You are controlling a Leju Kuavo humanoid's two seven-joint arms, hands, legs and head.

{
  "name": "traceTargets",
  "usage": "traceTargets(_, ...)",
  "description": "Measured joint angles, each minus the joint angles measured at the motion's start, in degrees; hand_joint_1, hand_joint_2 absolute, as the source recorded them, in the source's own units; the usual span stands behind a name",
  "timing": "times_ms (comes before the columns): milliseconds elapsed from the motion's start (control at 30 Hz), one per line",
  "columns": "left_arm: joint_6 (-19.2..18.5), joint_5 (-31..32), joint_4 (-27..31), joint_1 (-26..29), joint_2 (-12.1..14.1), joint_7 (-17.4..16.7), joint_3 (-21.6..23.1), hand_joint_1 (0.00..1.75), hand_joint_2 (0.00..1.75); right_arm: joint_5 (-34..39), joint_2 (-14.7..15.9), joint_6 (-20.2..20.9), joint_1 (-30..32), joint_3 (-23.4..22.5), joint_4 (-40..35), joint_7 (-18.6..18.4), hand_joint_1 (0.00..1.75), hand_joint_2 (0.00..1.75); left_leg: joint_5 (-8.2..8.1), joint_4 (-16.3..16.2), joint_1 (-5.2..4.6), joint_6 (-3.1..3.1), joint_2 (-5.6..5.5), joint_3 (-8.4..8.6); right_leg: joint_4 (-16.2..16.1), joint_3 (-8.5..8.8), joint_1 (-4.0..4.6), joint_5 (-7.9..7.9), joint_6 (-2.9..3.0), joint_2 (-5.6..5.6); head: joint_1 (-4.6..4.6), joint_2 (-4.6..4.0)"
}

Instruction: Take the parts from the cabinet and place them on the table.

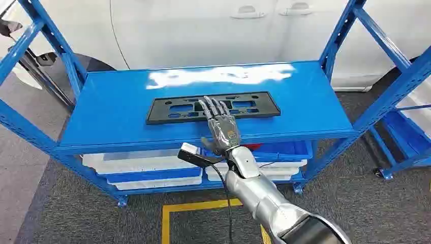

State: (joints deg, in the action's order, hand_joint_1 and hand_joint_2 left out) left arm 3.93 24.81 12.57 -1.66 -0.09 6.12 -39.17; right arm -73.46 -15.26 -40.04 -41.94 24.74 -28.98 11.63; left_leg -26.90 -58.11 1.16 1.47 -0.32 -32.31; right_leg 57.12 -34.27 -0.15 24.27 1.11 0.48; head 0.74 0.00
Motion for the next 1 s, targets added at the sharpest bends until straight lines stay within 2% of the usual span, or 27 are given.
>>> traceTargets(33,0.0,0.0,0.0,0.0,0.0,0.1,0.0,0.0,0.0,-0.4,-0.2,0.0,-0.2,0.0,0.0,-0.2,0.0,1.75,-1.76,-2.7,-0.02,0.14,-0.01,-1.2,-0.1,0.19,-0.09,0.12,0.38,-0.08,0.2,0.0)
traceTargets(100,0.0,0.2,0.0,0.0,0.1,0.2,-0.1,0.0,0.0,-0.8,-0.4,0.0,-0.2,0.0,0.1,-0.2,0.0,1.75,-5.84,-11.7,0.05,0.52,-0.01,-5.65,-0.1,0.37,0.05,0.34,0.69,-0.18,0.11,0.0)
traceTargets(133,0.0,0.4,0.0,0.0,0.2,0.3,-0.1,0.0,0.0,-0.9,-0.5,0.0,-0.1,0.0,0.2,-0.4,0.0,1.75,-7.15,-16.0,0.04,0.65,0.0,-8.03,-0.1,0.39,0.14,0.43,0.81,-0.23,0.13,0.0)
traceTargets(167,-0.1,0.4,0.0,0.1,0.2,0.4,-0.1,0.0,0.0,-1.1,-0.5,0.0,0.0,0.1,0.4,-0.4,0.0,1.75,-6.86,-17.8,0.04,0.67,0.0,-9.37,-0.1,0.48,0.21,0.53,0.83,-0.2,0.11,0.0)
traceTargets(200,-0.1,0.4,0.0,0.2,0.3,0.4,-0.1,0.0,0.0,-1.2,-0.6,0.0,0.0,0.1,0.5,-0.5,0.0,1.75,-5.23,-16.4,0.04,0.59,0.0,-9.03,-0.1,0.67,0.25,0.66,0.82,-0.14,0.13,0.0)
traceTargets(233,-0.2,0.4,0.0,0.2,0.3,0.5,-0.2,0.0,0.0,-1.3,-0.7,0.0,0.0,0.2,0.6,-0.6,0.0,1.75,-2.49,-12.4,0.04,0.43,0.0,-7.34,0.0,1.01,0.29,0.86,0.75,-0.06,0.13,0.0)
traceTargets(300,-0.2,0.5,0.0,0.2,0.4,0.5,-0.3,0.0,0.0,-1.5,-1.0,0.0,0.0,0.4,0.6,-0.6,0.0,1.75,2.97,-2.1,0.02,-0.11,0.03,-2.49,0.0,1.81,0.36,1.41,0.47,0.01,0.13,0.0)
traceTargets(333,-0.2,0.5,0.0,0.1,0.5,0.5,-0.4,0.0,0.0,-1.6,-1.1,0.0,-0.1,0.5,0.7,-0.6,0.0,1.75,2.26,-0.1,-0.38,-0.47,-0.01,-1.32,0.1,1.86,0.76,1.62,0.16,0.01,0.09,0.0)
traceTargets(367,-0.3,0.5,0.0,-0.1,0.5,0.6,-0.4,0.0,0.0,-1.6,-1.4,0.0,-0.1,0.6,0.9,-0.5,0.0,1.75,2.14,0.7,-0.43,-0.78,0.02,-1.04,0.3,1.6,0.76,1.67,-0.13,0.14,0.11,0.02)
traceTargets(467,-0.3,0.6,0.0,0.0,0.5,0.6,-0.5,0.0,0.0,-1.6,-1.9,0.0,-0.1,0.7,1.3,-0.5,0.0,1.75,2.14,0.8,-0.47,-1.57,-0.1,-1.18,0.2,1.71,0.59,1.86,-0.99,0.06,0.05,0.0)
traceTargets(500,-0.3,0.6,0.0,0.1,0.5,0.6,-0.6,0.0,0.0,-1.6,-2.0,0.0,-0.1,0.7,1.3,-0.5,0.0,1.75,2.33,1.2,-0.07,-1.85,0.02,-0.81,0.6,1.66,0.46,2.34,-1.36,0.05,0.11,0.0)
traceTargets(533,-0.3,0.6,0.0,0.0,0.5,0.6,-0.6,0.0,0.0,-1.6,-2.1,-0.1,-0.2,0.8,1.4,-0.5,0.0,1.75,2.24,1.3,-0.1,-2.2,0.02,-0.68,2.8,0.77,0.48,3.67,-1.64,-0.04,-0.1,0.0)
traceTargets(567,-0.3,0.6,0.0,-0.1,0.5,0.6,-0.6,0.0,0.0,-1.6,-2.1,-0.1,-0.3,0.8,1.5,-0.5,0.0,1.75,2.13,1.3,-0.1,-2.45,0.09,-0.66,7.6,-1.7,0.33,6.08,-1.88,-0.07,-0.22,0.0)
traceTargets(633,-0.3,0.6,0.0,-0.2,0.5,0.7,-0.7,0.0,0.0,-1.8,-2.1,0.0,0.0,0.9,1.8,-0.5,0.0,1.75,1.96,1.3,-0.11,-2.66,0.09,-0.61,16.9,-6.74,0.08,9.46,-2.23,-0.09,-0.2,0.0)
traceTargets(667,-0.3,0.6,0.0,-0.1,0.5,0.7,-0.8,0.0,0.0,-1.8,-2.1,0.0,0.2,0.9,2.0,-0.6,0.0,1.75,1.86,1.2,-0.11,-2.64,0.06,-0.53,19.4,-8.4,-0.05,9.58,-2.34,-0.12,-0.17,0.0)
traceTargets(700,-0.3,0.6,0.0,-0.1,0.5,0.7,-0.9,0.0,0.0,-1.8,-2.1,0.0,0.3,0.9,2.2,-0.6,0.0,1.75,1.71,1.2,-0.11,-2.6,0.03,-0.34,18.9,-8.65,-0.17,8.39,-2.37,-0.15,-0.2,0.0)
traceTargets(733,-0.3,0.6,0.0,0.0,0.5,0.8,-0.9,0.0,0.0,-1.8,-2.1,0.0,0.3,0.9,2.3,-0.6,0.0,1.75,1.49,1.2,-0.11,-2.51,-0.03,-0.05,15.8,-7.44,-0.23,5.89,-2.27,-0.17,-0.17,0.0)
traceTargets(800,-0.4,0.8,0.0,0.0,0.5,0.8,-0.9,0.0,0.0,-1.8,-2.1,-0.1,0.1,0.9,2.3,-0.6,0.0,1.75,0.92,1.1,-0.12,-2.19,-0.12,0.75,4.5,-2.34,-0.18,-0.21,-1.71,-0.18,-0.22,0.0)
traceTargets(833,-0.4,0.9,0.0,0.0,0.5,0.8,-0.9,0.0,0.0,-1.8,-2.1,0.0,0.0,0.9,2.4,-0.6,0.0,1.75,0.64,1.1,-0.25,-1.92,-0.13,0.92,1.3,-0.8,0.05,-0.44,-1.34,-0.18,-0.19,0.0)
traceTargets(867,-0.4,0.9,0.0,-0.1,0.5,0.8,-0.9,0.0,0.0,-1.8,-2.2,-0.1,-0.1,0.9,2.4,-0.6,0.0,1.75,0.45,0.9,-0.49,-1.58,-0.17,0.81,0.4,-0.58,0.24,-0.17,-1.21,-0.21,-0.13,0.0)
traceTargets(900,-0.4,0.9,0.0,-0.2,0.5,0.8,-0.9,0.0,0.0,-1.8,-2.2,-0.1,-0.1,0.9,2.4,-0.6,0.0,1.75,0.39,1.0,-0.46,-1.3,-0.14,0.83,0.6,-0.68,0.32,-0.09,-1.07,-0.18,-0.11,0.0)
traceTargets(967,-0.4,0.9,0.0,-0.2,0.5,0.8,-0.9,0.0,0.0,-1.8,-2.2,-0.1,-0.1,0.9,2.6,-0.7,0.0,1.75,0.15,1.3,-0.3,-0.52,-0.04,1.15,0.6,-0.62,0.44,0.16,-0.42,-0.01,-0.15,0.0)
traceTargets(1000,-0.4,0.9,0.0,-0.2,0.5,0.9,-1.0,0.0,0.0,-1.8,-2.2,-0.1,-0.1,0.9,2.5,-0.7,0.0,1.75,-0.3,1.1,-0.18,-0.19,-0.03,1.04,-0.2,-0.08,-0.18,-0.07,-0.04,-0.02,-0.11,0.02)
